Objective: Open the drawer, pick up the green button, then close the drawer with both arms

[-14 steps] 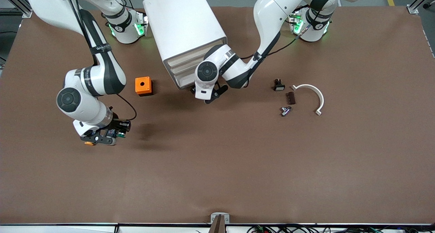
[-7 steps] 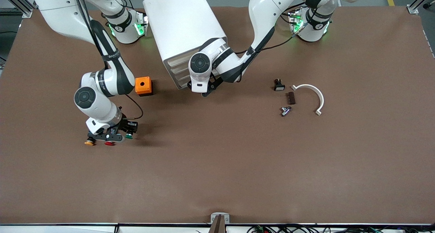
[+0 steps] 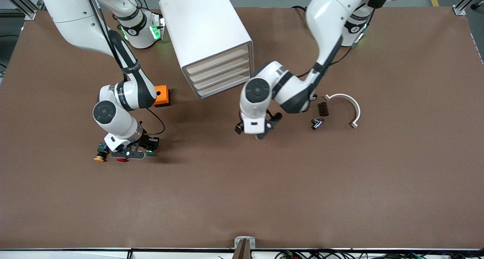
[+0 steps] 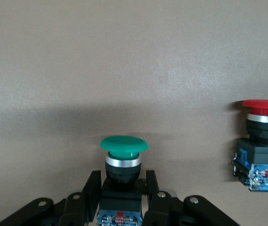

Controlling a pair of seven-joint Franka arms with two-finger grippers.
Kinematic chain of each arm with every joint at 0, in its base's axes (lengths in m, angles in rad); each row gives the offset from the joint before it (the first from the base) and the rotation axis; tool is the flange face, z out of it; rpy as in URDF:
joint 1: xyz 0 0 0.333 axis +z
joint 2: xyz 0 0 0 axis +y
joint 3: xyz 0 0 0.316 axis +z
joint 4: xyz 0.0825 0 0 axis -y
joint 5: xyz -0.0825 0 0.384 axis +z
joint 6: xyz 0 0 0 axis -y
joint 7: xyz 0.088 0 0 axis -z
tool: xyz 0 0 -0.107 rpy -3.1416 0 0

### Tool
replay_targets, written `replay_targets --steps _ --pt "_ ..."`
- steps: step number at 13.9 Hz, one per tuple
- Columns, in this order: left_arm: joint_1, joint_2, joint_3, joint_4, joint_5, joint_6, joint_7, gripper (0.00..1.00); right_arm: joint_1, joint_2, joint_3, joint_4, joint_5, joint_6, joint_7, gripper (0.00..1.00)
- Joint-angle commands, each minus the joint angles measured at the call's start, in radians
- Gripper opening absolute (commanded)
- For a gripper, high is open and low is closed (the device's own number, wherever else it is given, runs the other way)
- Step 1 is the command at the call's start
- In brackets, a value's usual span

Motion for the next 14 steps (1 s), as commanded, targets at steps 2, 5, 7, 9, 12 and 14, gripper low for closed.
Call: replay_targets --steps 2,5,7,9,12,14 --pt "0.124 -0.132 -0.004 -0.029 0.035 -0.134 0.200 1.00 -0.003 0.025 0.002 0.034 -0.003 0.001 -0.007 0.99" --pt "0.219 -0.210 -0.004 -0.029 0.068 -0.222 0.271 1.00 -0.004 0.024 0.000 0.036 -0.005 -0.004 -0.013 1.00" --pt "0.282 -0.261 -0.005 -0.029 0.098 -0.260 0.307 1.00 -0.012 0.007 -0.001 0.037 -0.022 -0.016 -0.014 1.00" --pt "0.350 -0.313 -0.005 -0.029 0.101 -0.295 0.388 1.00 -0.015 -0.044 -0.004 0.039 -0.026 -0.083 -0.016 1.00" --pt "0.439 -0.390 -0.007 -0.029 0.101 -0.381 0.597 1.00 -0.018 -0.117 -0.034 0.115 -0.052 -0.319 -0.074 1.00" --pt "0.501 -0.447 -0.010 -0.029 0.100 -0.449 0.719 1.00 -0.053 -0.171 -0.040 0.183 -0.052 -0.517 -0.137 1.00"
